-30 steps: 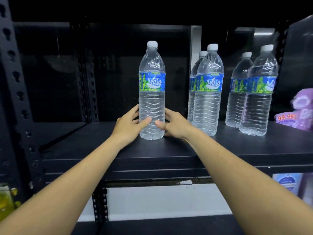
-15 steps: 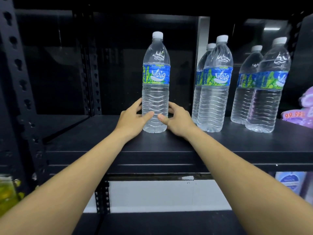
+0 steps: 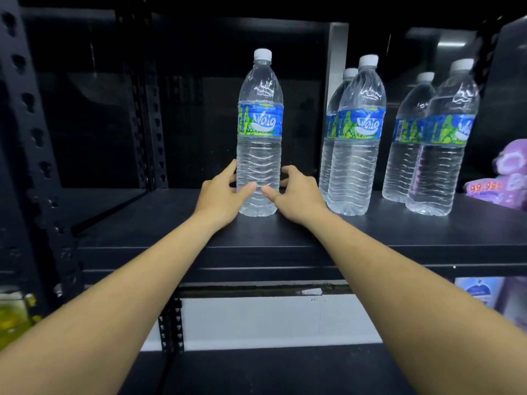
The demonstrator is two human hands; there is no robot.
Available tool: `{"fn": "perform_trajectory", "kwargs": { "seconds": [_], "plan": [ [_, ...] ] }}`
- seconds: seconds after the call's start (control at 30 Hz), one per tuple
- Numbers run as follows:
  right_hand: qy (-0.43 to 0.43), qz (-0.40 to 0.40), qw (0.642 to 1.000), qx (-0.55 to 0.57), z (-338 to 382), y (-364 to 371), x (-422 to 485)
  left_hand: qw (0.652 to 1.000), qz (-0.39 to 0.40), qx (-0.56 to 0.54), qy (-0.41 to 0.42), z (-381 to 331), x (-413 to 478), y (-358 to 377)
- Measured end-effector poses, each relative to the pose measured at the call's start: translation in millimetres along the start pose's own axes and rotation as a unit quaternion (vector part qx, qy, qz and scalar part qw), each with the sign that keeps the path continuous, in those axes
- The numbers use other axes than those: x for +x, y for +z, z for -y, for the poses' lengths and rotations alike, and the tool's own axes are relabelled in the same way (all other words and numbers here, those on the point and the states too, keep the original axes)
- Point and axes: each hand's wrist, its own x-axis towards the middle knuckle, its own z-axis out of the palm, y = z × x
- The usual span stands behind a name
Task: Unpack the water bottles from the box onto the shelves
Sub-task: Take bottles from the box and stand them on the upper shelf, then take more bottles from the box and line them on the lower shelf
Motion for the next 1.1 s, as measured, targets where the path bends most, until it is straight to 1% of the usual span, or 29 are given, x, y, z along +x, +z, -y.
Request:
{"fn": "perform_trajectory", "kwargs": {
  "seconds": [0.1, 0.17, 0.27, 0.33, 0.47, 0.57, 0.67, 0.77, 0.87, 0.97, 1.1],
  "plan": [
    [0.005, 0.029, 0.994, -0.102, 5.2, -13.8, -6.3, 0.999, -0.032, 0.026, 0.017, -9.8, -9.4, -0.2],
    [-0.025, 0.036, 0.986, -0.159, 2.3, -25.8, -14.3, 0.997, -0.057, 0.052, 0.019, -15.2, -16.6, 0.9],
    [-0.071, 0.039, 0.974, -0.209, -12.4, -46.7, -32.0, 0.989, -0.09, 0.121, 0.003, -26.5, -29.7, 2.3],
    [-0.084, 0.042, 0.971, -0.222, -25.6, -66.1, -47.3, 0.981, -0.089, 0.17, 0.01, -41.9, -42.9, 5.7],
    [-0.105, 0.04, 0.966, -0.235, -54.6, -115.8, -80.3, 0.97, -0.063, 0.231, 0.026, -87.0, -77.8, 22.3],
    [-0.115, 0.035, 0.967, -0.223, -79.9, -149.9, -109.5, 0.961, -0.041, 0.271, 0.04, -122.0, -104.4, 45.4],
    [-0.136, 0.047, 0.963, -0.228, -107.3, -175.0, -143.0, 0.953, -0.014, 0.3, 0.034, -154.9, -133.4, 74.1],
    [-0.152, 0.049, 0.959, -0.233, -131.1, -190.7, -171.1, 0.941, 0.02, 0.337, 0.026, -182.9, -165.8, 103.8],
    [-0.149, 0.064, 0.961, -0.223, -146.5, -199.9, -192.3, 0.931, 0.053, 0.359, 0.029, -204.4, -195.0, 124.9],
    [-0.135, 0.091, 0.964, -0.212, -155.4, -208.8, -208.2, 0.91, 0.101, 0.401, 0.025, -217.2, -214.2, 131.5],
    [-0.121, 0.119, 0.964, -0.204, -159.4, -219.8, -222.7, 0.904, 0.128, 0.408, 0.007, -222.5, -226.0, 127.0]
  ]
}}
